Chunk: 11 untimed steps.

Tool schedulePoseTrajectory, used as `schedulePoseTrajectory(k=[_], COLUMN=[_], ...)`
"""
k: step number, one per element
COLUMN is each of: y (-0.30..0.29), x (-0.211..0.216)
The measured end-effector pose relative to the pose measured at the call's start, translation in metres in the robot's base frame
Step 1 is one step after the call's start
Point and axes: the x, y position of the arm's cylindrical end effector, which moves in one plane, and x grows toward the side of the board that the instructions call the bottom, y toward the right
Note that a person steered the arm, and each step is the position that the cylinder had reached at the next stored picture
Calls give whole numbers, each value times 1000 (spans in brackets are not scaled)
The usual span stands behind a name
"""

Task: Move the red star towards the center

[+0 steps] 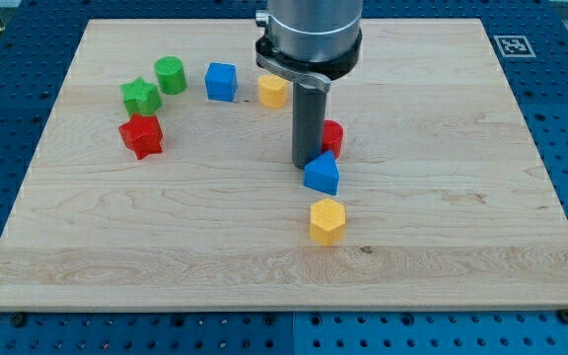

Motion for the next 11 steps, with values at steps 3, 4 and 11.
schedulePoseTrajectory(k=[3, 4, 11], y=[-104, -183, -189], x=[8, 6, -10])
